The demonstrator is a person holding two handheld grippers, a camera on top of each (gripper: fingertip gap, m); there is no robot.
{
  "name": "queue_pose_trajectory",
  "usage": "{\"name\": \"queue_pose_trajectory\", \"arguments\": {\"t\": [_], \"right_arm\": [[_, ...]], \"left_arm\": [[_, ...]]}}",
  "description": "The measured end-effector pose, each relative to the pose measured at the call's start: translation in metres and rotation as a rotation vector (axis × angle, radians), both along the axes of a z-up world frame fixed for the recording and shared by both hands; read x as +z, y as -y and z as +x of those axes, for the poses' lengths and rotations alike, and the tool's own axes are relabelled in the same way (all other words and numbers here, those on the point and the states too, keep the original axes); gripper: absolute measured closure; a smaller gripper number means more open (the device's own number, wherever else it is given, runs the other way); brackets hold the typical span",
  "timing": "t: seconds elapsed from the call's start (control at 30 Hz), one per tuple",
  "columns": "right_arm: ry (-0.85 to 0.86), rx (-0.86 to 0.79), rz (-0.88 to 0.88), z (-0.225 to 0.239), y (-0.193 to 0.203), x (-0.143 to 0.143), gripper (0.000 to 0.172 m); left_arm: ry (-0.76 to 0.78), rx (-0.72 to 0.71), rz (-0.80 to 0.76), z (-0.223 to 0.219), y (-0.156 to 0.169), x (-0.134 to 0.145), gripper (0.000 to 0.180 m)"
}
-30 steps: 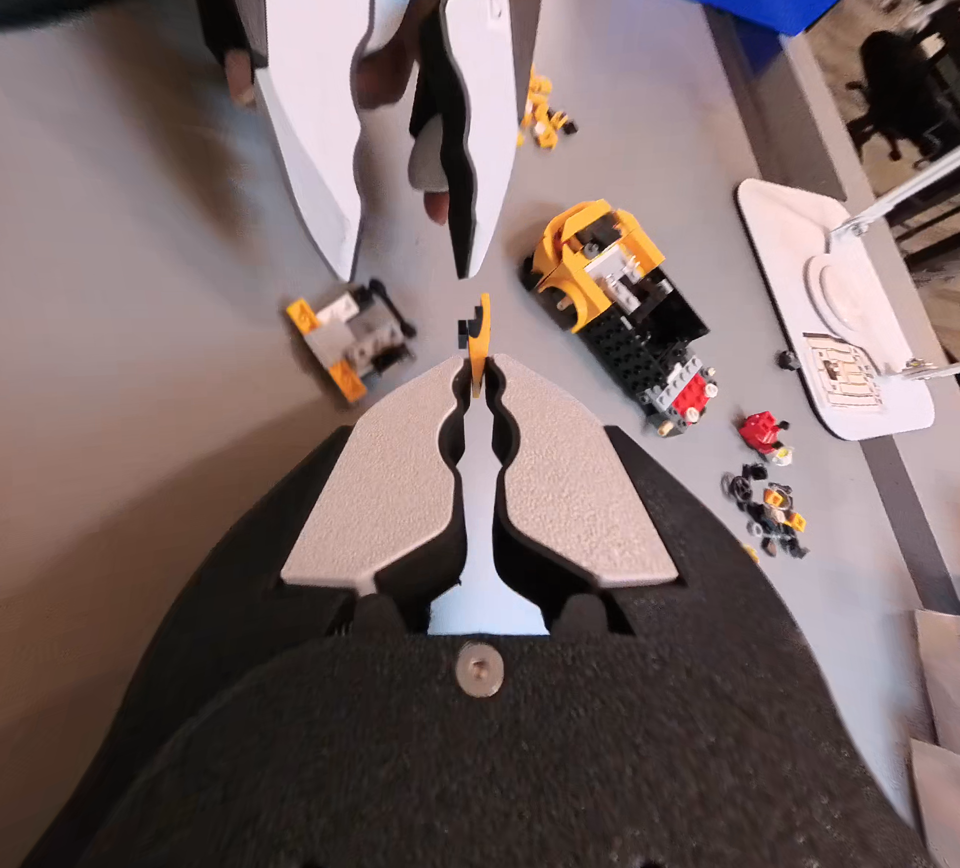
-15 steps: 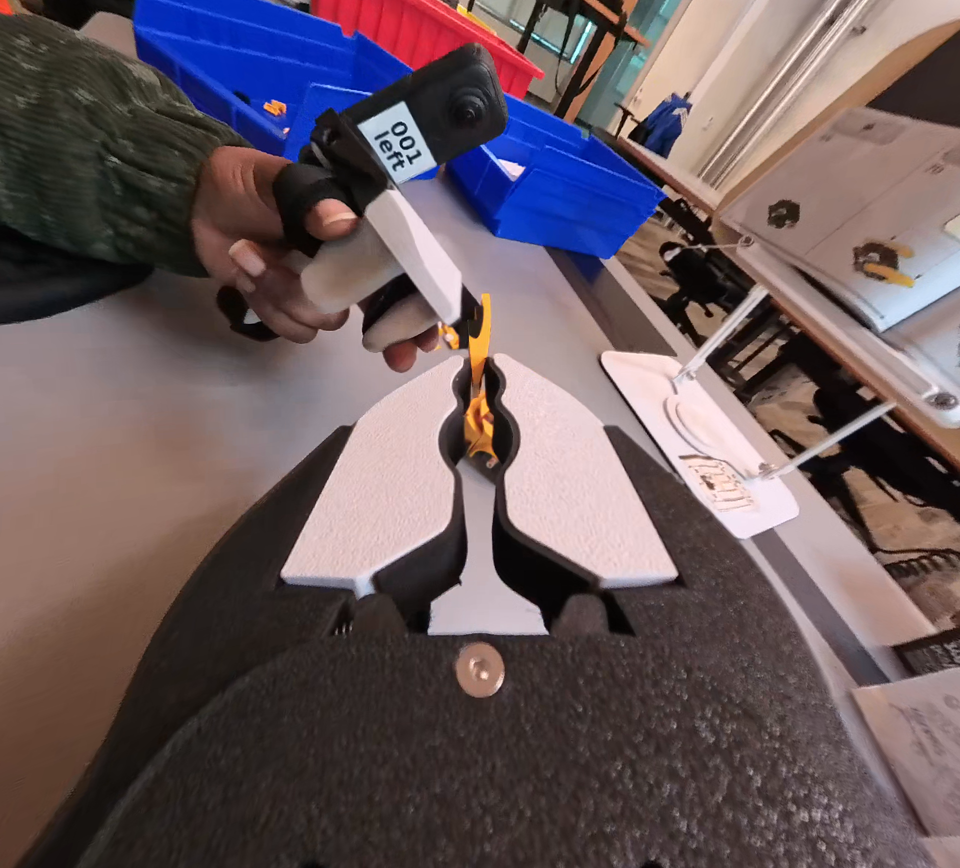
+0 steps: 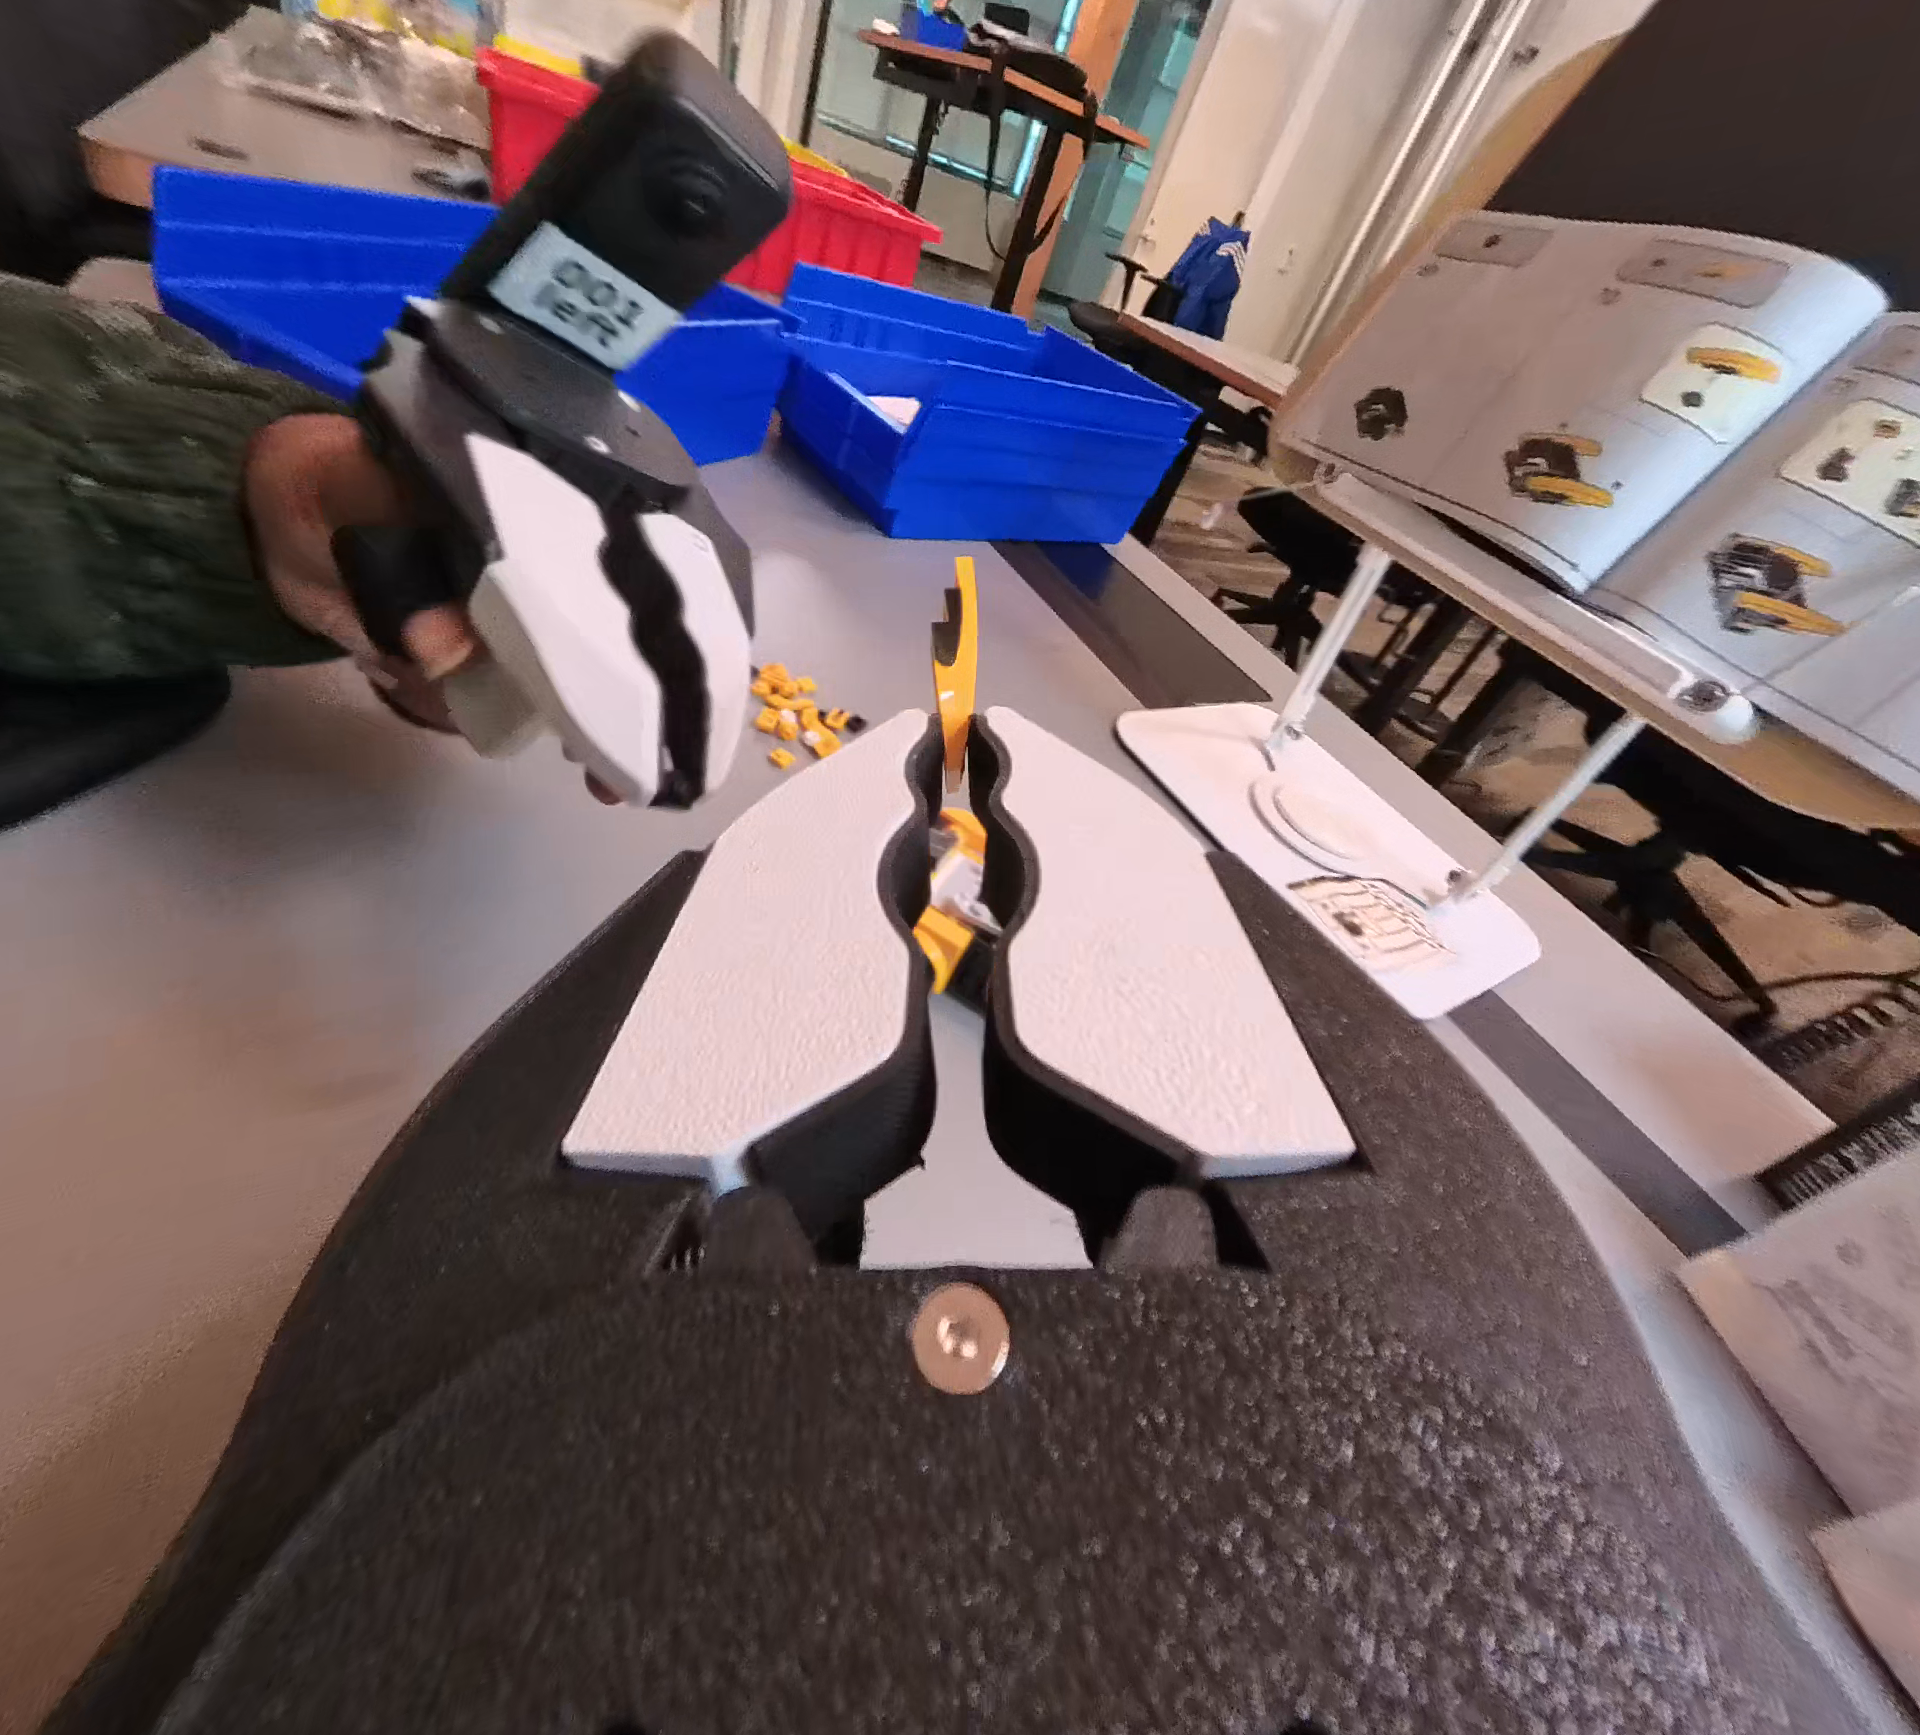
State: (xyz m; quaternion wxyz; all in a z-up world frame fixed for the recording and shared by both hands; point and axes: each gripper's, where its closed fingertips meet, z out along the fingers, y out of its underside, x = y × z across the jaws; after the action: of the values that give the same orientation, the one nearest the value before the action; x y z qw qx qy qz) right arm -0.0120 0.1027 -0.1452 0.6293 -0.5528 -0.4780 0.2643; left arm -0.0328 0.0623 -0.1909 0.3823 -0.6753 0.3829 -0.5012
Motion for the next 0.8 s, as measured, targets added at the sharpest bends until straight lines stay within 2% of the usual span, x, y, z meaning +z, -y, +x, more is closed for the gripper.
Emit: {"name": "queue_pose_trajectory", "arguments": {"t": [0.1,0.13,0.2,0.3,0.37,0.47,0.6,0.7,0.8], "right_arm": [[0.138,0.013,-0.05,0.001,-0.003,-0.024,0.167],[0.2,0.014,-0.049,0.001,-0.004,-0.037,0.167],[0.365,0.052,-0.09,0.001,-0.002,-0.072,0.167],[0.541,0.113,-0.125,0.003,0.006,-0.113,0.167],[0.622,0.131,-0.122,0.005,0.01,-0.126,0.167],[0.667,0.16,-0.126,0.007,0.015,-0.132,0.167],[0.754,0.188,-0.143,0.015,0.02,-0.146,0.167],[0.792,0.219,-0.166,0.017,0.027,-0.151,0.163],[0.781,0.246,-0.189,0.018,0.033,-0.145,0.155]], "left_arm": [[-0.311,0.083,0.223,-0.009,-0.014,-0.033,0.172],[-0.403,0.066,0.249,-0.013,-0.014,-0.046,0.172],[-0.481,0.041,0.248,-0.015,-0.012,-0.062,0.172],[-0.502,-0.039,0.218,-0.012,0.0,-0.073,0.168],[-0.502,-0.07,0.216,-0.01,0.004,-0.074,0.16],[-0.46,-0.124,0.193,-0.008,0.013,-0.072,0.153],[-0.453,-0.111,0.2,-0.009,0.01,-0.071,0.153],[-0.494,-0.075,0.196,-0.012,0.003,-0.08,0.154],[-0.512,-0.076,0.145,-0.008,0.003,-0.092,0.154]]}}
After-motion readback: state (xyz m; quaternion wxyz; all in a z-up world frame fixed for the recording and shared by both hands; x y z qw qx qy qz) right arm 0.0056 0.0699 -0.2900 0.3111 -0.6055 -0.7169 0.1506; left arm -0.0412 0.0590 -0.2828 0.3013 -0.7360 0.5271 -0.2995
